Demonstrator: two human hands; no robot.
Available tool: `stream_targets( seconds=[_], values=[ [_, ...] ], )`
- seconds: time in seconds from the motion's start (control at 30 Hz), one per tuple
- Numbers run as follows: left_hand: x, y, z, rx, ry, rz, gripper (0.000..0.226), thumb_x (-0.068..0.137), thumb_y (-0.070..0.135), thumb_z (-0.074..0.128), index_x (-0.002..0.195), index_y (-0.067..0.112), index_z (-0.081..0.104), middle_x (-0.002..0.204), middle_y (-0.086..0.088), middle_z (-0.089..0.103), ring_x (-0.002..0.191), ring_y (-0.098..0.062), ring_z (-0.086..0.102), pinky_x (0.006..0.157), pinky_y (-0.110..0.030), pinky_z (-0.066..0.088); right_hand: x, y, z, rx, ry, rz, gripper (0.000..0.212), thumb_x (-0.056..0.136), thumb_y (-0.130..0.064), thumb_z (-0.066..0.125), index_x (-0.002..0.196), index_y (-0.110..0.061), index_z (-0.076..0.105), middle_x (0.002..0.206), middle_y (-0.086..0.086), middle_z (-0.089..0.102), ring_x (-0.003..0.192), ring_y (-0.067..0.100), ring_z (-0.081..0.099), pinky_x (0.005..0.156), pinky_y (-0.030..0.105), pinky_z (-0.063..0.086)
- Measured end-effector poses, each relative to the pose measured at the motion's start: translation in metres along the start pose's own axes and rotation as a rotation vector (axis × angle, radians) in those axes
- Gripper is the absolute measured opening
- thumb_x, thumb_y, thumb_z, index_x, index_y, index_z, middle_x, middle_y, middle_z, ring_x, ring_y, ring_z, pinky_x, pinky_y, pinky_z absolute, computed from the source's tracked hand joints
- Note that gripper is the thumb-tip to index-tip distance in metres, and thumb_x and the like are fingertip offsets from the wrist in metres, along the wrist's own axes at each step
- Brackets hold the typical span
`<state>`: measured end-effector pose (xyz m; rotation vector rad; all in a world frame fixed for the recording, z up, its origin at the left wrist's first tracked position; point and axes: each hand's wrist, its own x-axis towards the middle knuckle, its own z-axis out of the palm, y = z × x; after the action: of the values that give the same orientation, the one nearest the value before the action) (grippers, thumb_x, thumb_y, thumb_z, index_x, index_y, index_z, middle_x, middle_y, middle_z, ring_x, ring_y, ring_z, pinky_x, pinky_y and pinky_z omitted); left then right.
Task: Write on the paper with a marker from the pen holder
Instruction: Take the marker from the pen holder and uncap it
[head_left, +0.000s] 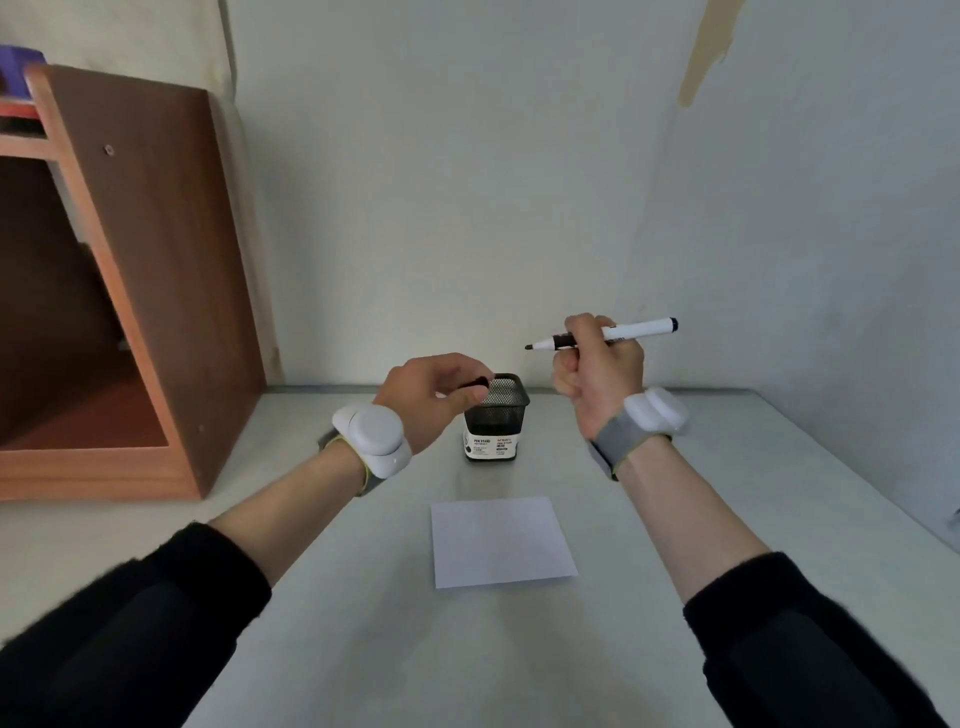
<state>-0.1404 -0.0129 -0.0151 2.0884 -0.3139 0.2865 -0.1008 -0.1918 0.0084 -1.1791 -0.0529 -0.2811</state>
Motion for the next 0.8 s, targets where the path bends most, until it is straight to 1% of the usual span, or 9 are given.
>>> stream_targets(
  seconds=[0.1,0.13,0.23,0.3,0.43,0.5,0.57,0.67,0.8],
  values=[
    [-0.003,-0.021,0.009,-0.111,0.056,-0.079,0.008,0.082,0.024,0.066,0.088,0.029,0.067,0.095,0.010,0.073,0.090,-0.003,0.064,0.079,-0.016,0.045,0.011,0.009,-0.003,0.014,0.024,0.031,0.035,0.082,-0.007,0.056,0.059,-0.020,0.033,0.050,0.003,0.028,0.037,0.013,0.021,0.042,0.016,0.017],
    [-0.004,-0.030,0.012,-0.123,0.070,-0.113,0.007,0.081,0.025,0.067,0.086,0.029,0.067,0.093,0.012,0.073,0.088,-0.004,0.064,0.077,-0.016,0.046,0.013,0.016,-0.005,0.001,0.028,0.041,0.034,0.081,-0.008,0.057,0.059,-0.020,0.033,0.053,0.004,0.027,0.037,0.013,0.021,0.042,0.016,0.017],
    [-0.011,-0.058,0.021,-0.043,0.104,-0.194,0.008,0.077,0.036,0.069,0.084,0.034,0.069,0.079,0.026,0.067,0.067,0.000,0.056,0.058,-0.006,0.039,0.013,0.044,-0.011,-0.032,0.021,0.095,0.033,0.080,-0.010,0.058,0.061,-0.021,0.034,0.056,0.005,0.028,0.038,0.013,0.020,0.041,0.016,0.018],
    [-0.014,-0.075,0.027,-0.026,0.118,-0.233,0.008,0.075,0.040,0.070,0.083,0.036,0.070,0.074,0.025,0.067,0.053,-0.003,0.045,0.055,-0.012,0.036,0.009,0.062,-0.016,-0.053,0.005,0.137,0.032,0.080,-0.010,0.058,0.061,-0.021,0.035,0.055,0.005,0.029,0.039,0.013,0.018,0.042,0.016,0.018],
    [-0.016,-0.094,0.033,-0.005,0.084,-0.304,0.006,0.073,0.041,0.071,0.078,0.039,0.070,0.072,0.021,0.072,0.061,-0.008,0.045,0.070,-0.029,0.044,0.001,0.086,-0.026,-0.065,0.009,0.205,0.032,0.082,-0.007,0.058,0.060,-0.019,0.038,0.043,0.000,0.035,0.033,0.010,0.021,0.040,0.015,0.019],
    [-0.015,-0.102,0.035,0.041,0.099,-0.330,0.008,0.071,0.042,0.072,0.077,0.038,0.070,0.071,0.023,0.072,0.063,-0.009,0.048,0.085,-0.041,0.047,-0.001,0.097,-0.030,-0.078,0.013,0.235,0.033,0.084,-0.007,0.058,0.061,-0.019,0.037,0.044,0.002,0.036,0.033,0.010,0.021,0.040,0.016,0.017],
    [-0.014,-0.105,0.036,0.075,0.105,-0.339,0.008,0.070,0.041,0.072,0.076,0.036,0.070,0.066,0.027,0.069,0.063,-0.010,0.049,0.091,-0.047,0.045,-0.002,0.103,-0.035,-0.072,0.027,0.257,0.035,0.084,-0.008,0.059,0.062,-0.020,0.035,0.047,0.004,0.034,0.034,0.011,0.020,0.041,0.016,0.016],
    [-0.011,-0.110,0.039,0.123,0.089,-0.351,0.007,0.069,0.041,0.071,0.075,0.037,0.069,0.058,0.031,0.064,0.067,-0.010,0.050,0.091,-0.048,0.044,-0.001,0.113,-0.041,-0.075,0.039,0.275,0.036,0.085,-0.008,0.059,0.062,-0.021,0.035,0.047,0.003,0.033,0.036,0.012,0.019,0.041,0.017,0.016],
    [-0.012,-0.114,0.044,0.158,0.111,-0.352,0.011,0.069,0.043,0.071,0.079,0.038,0.070,0.072,0.027,0.066,0.073,-0.006,0.050,0.095,-0.040,0.038,-0.004,0.121,-0.046,-0.064,0.044,0.304,0.035,0.086,-0.008,0.059,0.062,-0.020,0.036,0.044,0.001,0.033,0.036,0.011,0.018,0.040,0.016,0.016]
  ],
)
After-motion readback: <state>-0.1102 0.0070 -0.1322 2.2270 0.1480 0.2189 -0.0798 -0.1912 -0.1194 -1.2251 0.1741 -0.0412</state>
